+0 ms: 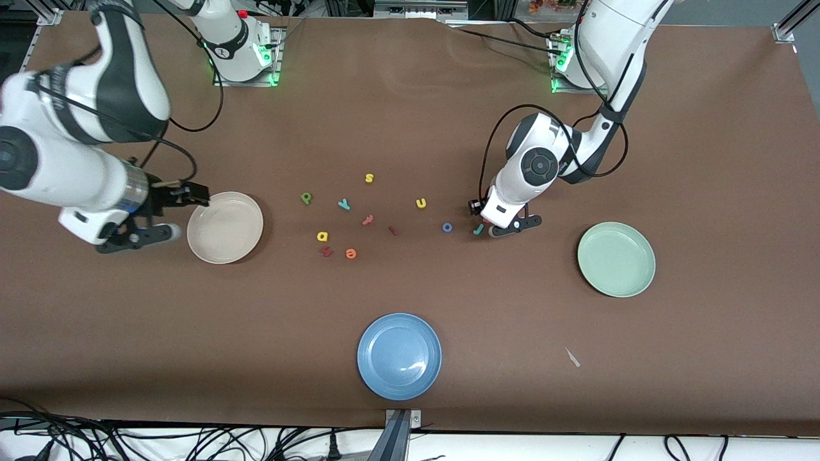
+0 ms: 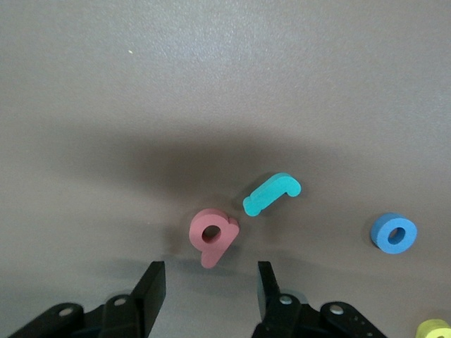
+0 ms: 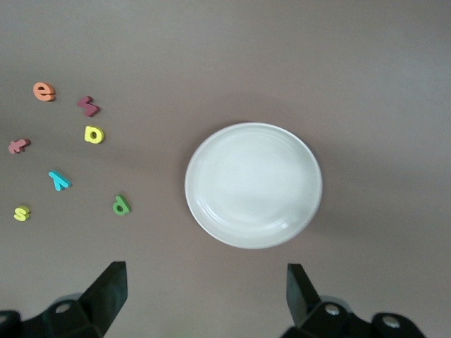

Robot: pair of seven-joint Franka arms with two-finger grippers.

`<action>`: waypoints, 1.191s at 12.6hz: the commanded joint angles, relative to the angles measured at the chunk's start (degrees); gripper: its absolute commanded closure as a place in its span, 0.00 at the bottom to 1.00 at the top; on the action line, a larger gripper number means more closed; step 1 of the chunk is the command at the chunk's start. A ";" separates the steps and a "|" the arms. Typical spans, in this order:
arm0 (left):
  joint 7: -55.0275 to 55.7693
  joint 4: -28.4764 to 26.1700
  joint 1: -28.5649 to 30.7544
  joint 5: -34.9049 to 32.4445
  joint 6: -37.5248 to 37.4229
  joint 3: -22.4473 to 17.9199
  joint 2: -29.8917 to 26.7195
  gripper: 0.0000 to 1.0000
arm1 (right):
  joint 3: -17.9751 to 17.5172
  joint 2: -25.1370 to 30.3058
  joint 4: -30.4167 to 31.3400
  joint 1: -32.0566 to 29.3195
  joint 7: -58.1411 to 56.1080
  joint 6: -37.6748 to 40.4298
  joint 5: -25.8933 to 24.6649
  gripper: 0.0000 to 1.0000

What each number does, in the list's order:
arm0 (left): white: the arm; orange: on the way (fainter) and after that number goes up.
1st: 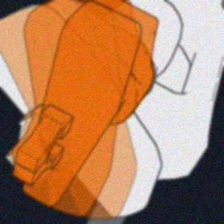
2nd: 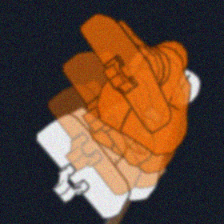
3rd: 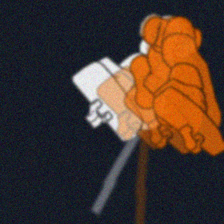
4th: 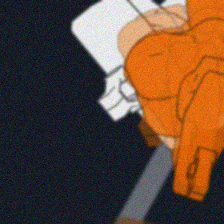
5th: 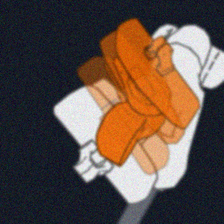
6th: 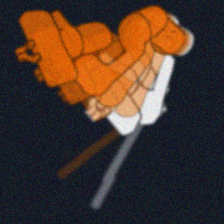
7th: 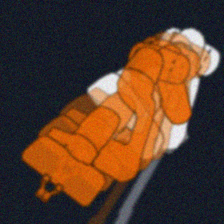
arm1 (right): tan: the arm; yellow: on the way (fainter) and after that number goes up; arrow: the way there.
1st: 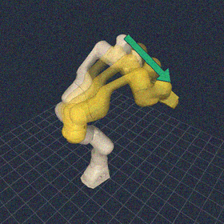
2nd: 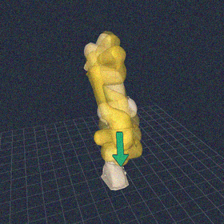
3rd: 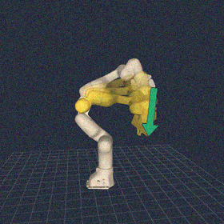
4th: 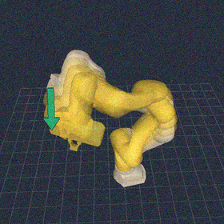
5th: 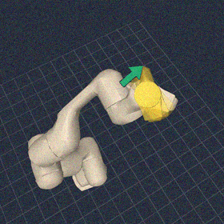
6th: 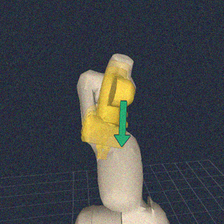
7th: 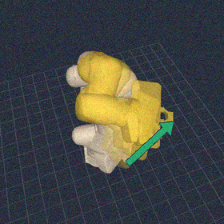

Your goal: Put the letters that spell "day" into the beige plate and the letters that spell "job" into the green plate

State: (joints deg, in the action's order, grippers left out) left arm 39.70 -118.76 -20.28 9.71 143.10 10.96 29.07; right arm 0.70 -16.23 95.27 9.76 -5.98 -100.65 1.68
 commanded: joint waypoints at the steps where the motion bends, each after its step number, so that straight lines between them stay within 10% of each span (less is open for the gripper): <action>1: -0.68 1.16 -0.64 0.66 0.60 -0.42 0.81 0.40 | -3.49 2.95 9.63 -0.61 -0.08 -8.12 0.34 0.00; 10: -0.68 2.21 -0.37 -0.21 0.60 -0.59 2.22 0.49 | -12.99 2.87 30.83 -1.14 8.71 -37.21 -0.54 0.00; 15: -0.68 2.74 -0.03 -1.35 0.60 -1.03 2.92 0.55 | -15.46 -1.17 32.87 -1.06 8.27 -44.01 -5.72 0.00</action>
State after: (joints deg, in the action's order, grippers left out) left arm 39.67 -117.48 -20.27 9.65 143.70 10.58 30.76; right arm -13.67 -16.66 127.46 9.61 2.26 -142.93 -2.03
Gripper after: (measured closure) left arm 0.546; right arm 0.000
